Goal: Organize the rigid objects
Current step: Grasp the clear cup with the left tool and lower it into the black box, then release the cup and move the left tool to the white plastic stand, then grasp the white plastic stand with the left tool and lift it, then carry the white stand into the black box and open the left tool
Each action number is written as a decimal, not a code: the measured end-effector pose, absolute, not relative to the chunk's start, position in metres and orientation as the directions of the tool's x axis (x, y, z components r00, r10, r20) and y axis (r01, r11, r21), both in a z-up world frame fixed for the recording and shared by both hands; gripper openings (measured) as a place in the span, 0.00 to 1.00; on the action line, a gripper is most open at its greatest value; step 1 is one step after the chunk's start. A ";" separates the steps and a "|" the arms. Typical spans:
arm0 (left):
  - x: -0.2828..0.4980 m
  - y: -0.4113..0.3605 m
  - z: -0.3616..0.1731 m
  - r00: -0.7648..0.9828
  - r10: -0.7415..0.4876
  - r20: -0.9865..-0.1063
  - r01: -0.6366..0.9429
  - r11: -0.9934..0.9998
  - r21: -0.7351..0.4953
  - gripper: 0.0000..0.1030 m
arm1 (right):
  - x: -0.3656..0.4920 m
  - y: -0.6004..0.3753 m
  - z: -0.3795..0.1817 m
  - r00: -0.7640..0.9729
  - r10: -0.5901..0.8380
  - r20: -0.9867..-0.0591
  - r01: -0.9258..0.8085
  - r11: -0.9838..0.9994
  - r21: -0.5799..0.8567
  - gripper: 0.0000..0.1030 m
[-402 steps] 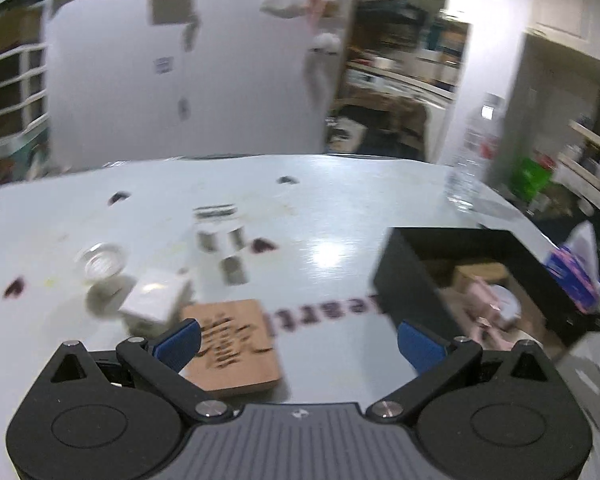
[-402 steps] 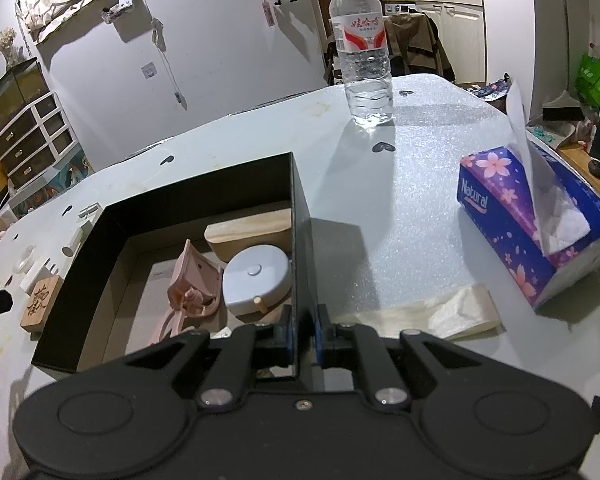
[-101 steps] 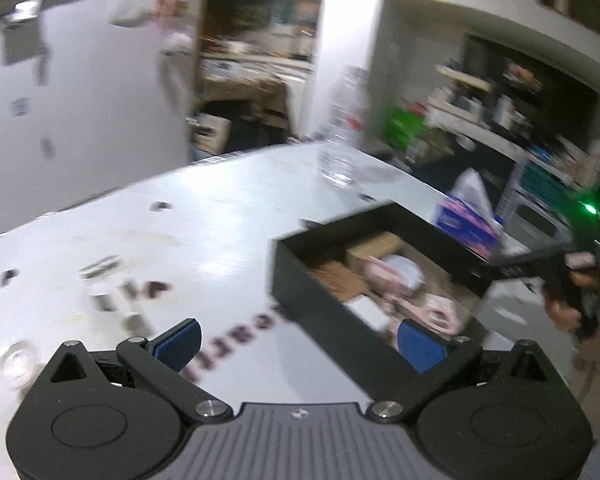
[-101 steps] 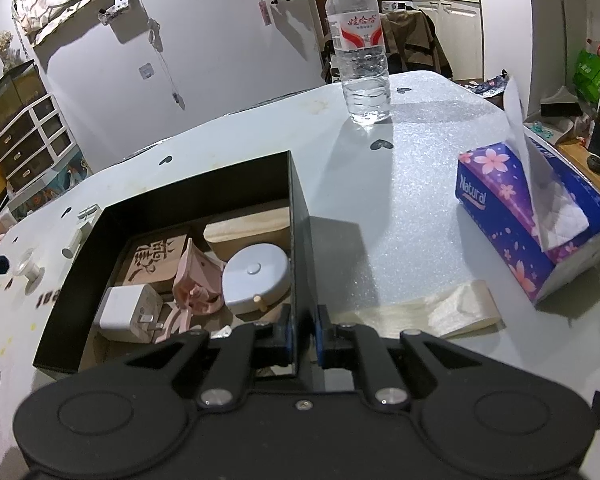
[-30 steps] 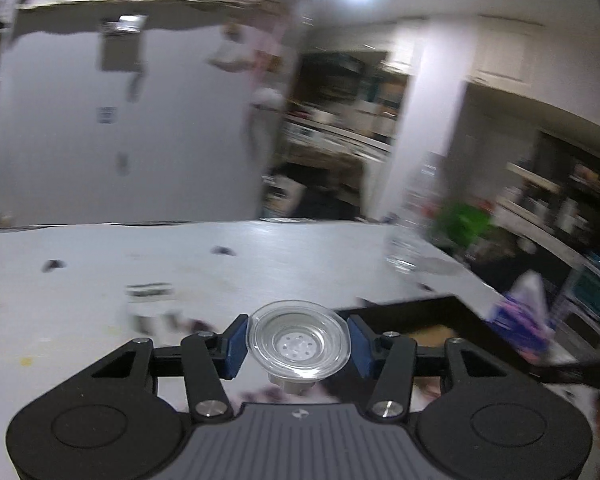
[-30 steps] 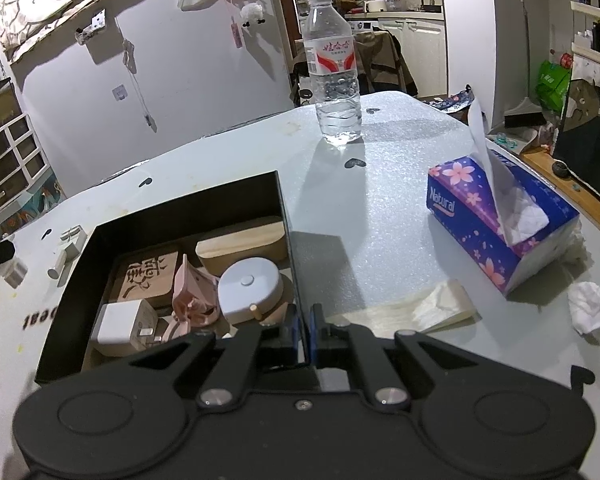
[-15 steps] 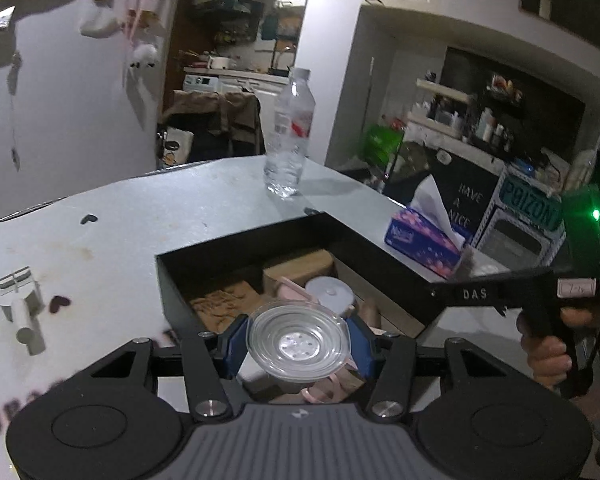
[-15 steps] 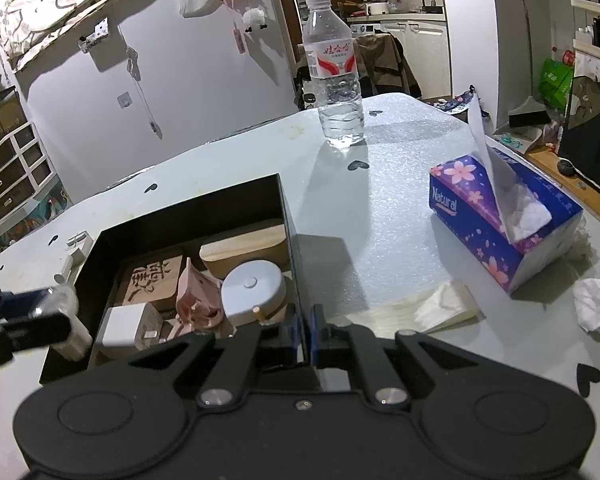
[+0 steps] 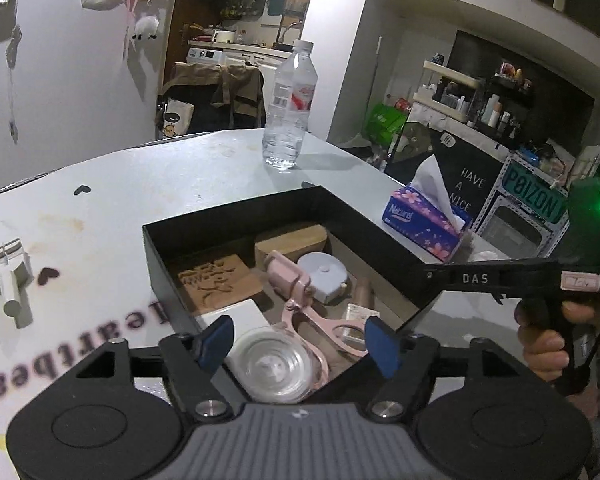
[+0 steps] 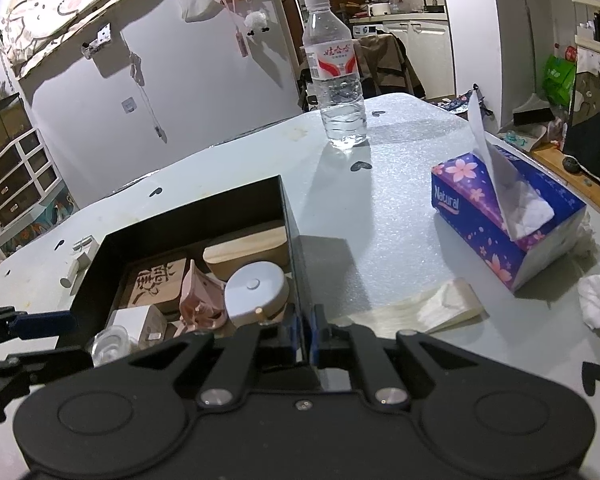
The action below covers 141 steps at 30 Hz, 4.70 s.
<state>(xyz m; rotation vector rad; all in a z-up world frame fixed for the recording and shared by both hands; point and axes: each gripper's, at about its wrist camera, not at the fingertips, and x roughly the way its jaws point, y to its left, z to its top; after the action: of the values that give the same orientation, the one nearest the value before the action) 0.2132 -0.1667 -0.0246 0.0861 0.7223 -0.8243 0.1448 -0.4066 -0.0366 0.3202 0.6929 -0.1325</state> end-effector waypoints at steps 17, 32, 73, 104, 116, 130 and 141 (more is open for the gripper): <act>0.210 -0.164 -0.014 0.459 -0.654 -0.601 0.677 0.696 -0.241 0.91 | 0.145 -0.407 -0.036 0.763 -0.015 -0.646 0.224 0.944 0.243 0.07; 0.195 -0.154 0.001 0.501 -0.658 -0.563 0.683 0.700 -0.210 1.00 | 0.144 -0.406 -0.036 0.764 -0.016 -0.644 0.223 0.945 0.241 0.07; 0.367 -0.078 -0.079 0.824 -0.093 -0.558 0.075 0.996 -0.055 0.68 | 0.146 -0.405 -0.036 0.759 -0.022 -0.650 0.231 0.944 0.237 0.07; 0.343 -0.078 -0.079 0.803 -0.159 -0.575 0.149 0.987 -0.064 0.47 | 0.146 -0.404 -0.037 0.760 -0.032 -0.649 0.235 0.945 0.229 0.08; 0.268 -0.085 -0.038 0.822 -0.319 -0.471 0.238 0.945 -0.225 0.46 | 0.147 -0.403 -0.038 0.761 -0.029 -0.648 0.233 0.945 0.230 0.08; 0.241 -0.167 -0.002 0.665 -0.631 -0.400 0.420 0.758 -0.499 0.46 | 0.146 -0.404 -0.038 0.762 -0.027 -0.647 0.234 0.943 0.236 0.08; 0.247 -0.232 -0.026 0.581 -0.641 -0.502 0.399 0.762 -0.510 0.46 | 0.145 -0.404 -0.038 0.767 -0.027 -0.641 0.231 0.944 0.237 0.07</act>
<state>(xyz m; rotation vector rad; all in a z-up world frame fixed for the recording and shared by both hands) 0.2465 -0.2325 -0.0263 -0.3633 0.7262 -0.6232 0.1451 -0.4036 -0.0378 0.3131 0.6846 -0.1422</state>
